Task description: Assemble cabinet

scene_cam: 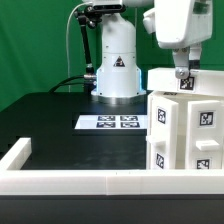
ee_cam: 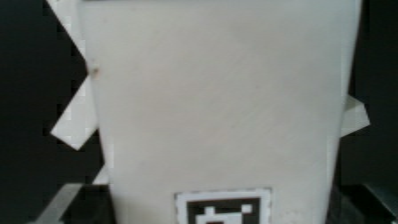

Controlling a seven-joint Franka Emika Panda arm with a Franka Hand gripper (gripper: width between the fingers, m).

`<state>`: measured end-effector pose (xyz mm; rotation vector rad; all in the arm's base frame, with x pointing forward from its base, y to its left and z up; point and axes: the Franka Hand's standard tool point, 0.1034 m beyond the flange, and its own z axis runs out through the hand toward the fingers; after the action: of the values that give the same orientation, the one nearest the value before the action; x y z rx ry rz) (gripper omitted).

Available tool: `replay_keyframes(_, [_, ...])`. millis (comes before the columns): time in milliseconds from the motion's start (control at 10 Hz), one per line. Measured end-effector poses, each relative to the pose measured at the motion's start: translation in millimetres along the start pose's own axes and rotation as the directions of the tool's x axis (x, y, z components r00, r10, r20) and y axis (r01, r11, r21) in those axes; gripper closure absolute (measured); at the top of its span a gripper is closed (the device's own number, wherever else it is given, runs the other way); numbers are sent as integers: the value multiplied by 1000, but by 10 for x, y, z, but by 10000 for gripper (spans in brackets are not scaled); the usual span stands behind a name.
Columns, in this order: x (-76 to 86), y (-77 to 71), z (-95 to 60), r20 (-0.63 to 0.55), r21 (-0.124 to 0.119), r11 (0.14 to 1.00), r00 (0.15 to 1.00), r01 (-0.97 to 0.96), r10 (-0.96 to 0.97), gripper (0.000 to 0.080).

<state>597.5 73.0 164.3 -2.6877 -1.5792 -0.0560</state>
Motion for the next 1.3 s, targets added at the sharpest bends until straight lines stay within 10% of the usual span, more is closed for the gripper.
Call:
replay_keyframes(500, [-1, -4, 7, -8, 8, 923, 923, -384, 384, 239])
replay_keyframes(1300, [23, -5, 11, -28, 16, 503, 502, -864, 864, 238])
